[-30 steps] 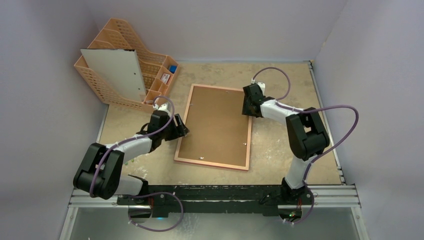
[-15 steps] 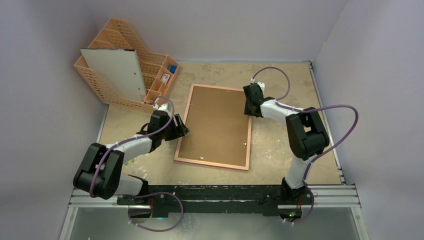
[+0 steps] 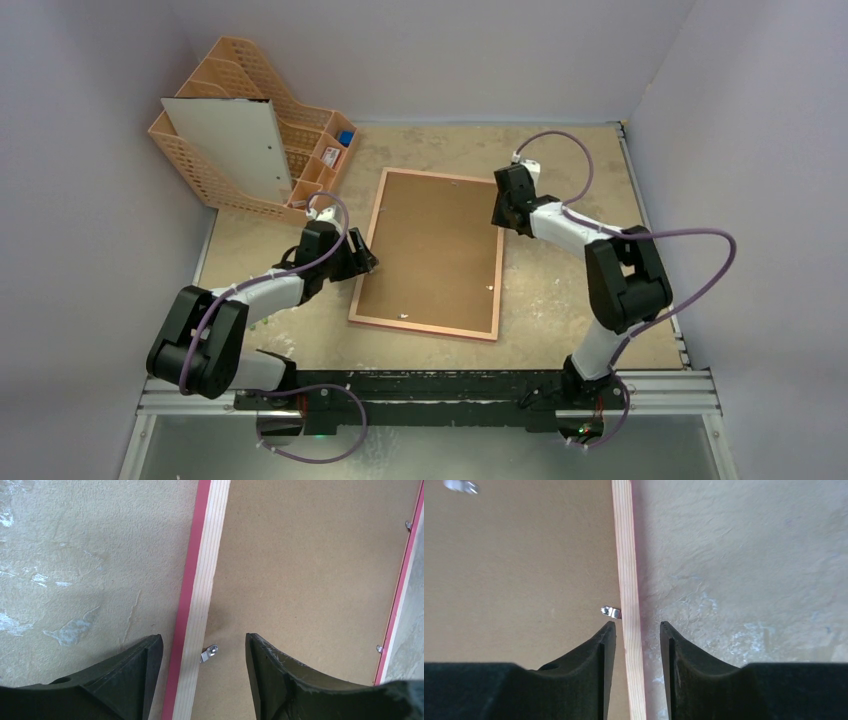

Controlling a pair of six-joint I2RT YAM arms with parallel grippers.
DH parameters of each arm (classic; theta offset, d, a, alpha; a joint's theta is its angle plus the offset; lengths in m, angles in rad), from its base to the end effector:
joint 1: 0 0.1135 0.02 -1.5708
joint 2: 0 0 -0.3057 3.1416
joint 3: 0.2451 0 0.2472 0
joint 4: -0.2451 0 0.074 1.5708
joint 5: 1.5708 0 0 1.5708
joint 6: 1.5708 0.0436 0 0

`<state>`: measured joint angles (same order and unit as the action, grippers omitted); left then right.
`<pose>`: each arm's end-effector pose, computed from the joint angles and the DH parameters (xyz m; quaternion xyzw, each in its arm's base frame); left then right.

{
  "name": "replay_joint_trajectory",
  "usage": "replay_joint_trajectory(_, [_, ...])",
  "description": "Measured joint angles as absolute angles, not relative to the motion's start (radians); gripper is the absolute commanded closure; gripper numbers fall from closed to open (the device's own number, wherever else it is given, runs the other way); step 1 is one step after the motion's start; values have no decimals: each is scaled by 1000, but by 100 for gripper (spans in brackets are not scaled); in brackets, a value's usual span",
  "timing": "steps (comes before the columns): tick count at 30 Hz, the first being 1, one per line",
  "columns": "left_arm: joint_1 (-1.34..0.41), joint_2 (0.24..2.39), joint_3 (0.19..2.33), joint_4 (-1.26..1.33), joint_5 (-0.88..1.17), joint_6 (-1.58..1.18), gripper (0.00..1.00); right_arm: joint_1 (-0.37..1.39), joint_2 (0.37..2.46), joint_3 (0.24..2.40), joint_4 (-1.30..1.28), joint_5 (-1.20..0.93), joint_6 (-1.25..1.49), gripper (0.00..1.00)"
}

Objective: Put the photo into the frame
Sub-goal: Install the photo frame at the center of the board.

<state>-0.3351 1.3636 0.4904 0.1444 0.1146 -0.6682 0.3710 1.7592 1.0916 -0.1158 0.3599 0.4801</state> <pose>0.2294 -0.0852 0.1893 -0.1280 0.9025 -0.2420 0.3326 0.3635 0.1249 0.2314 0.1181 0.9035 0.0053 0.4120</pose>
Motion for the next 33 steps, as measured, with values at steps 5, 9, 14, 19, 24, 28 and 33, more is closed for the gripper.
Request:
replay_joint_trajectory(5, [-332, 1362, 492, 141, 132, -678, 35, 365, 1662, 1088, -98, 365, 502, 52])
replay_joint_trajectory(9, [-327, 1355, 492, 133, 175, -705, 43, 365, 1652, 1090, -73, 304, 525, 52])
replay_joint_trajectory(14, [-321, 1353, 492, 109, 184, -714, 56, 365, 1690, 1090, -23, 168, 564, 54])
replay_joint_trajectory(19, [-321, 1296, 456, 91, 225, -719, 64, 365, 1719, 1072, 52, 52, 585, 54])
replay_joint_trajectory(24, [-321, 1253, 406, 118, 287, -739, 64, 365, 1718, 1026, 126, -24, 589, 55])
replay_joint_trajectory(28, [-321, 1253, 369, 141, 319, -760, 45, 365, 1720, 1016, 159, -72, 612, 56])
replay_joint_trajectory(33, [-323, 1248, 366, 170, 281, -787, 37, 365, 1765, 1023, 252, -104, 660, 56])
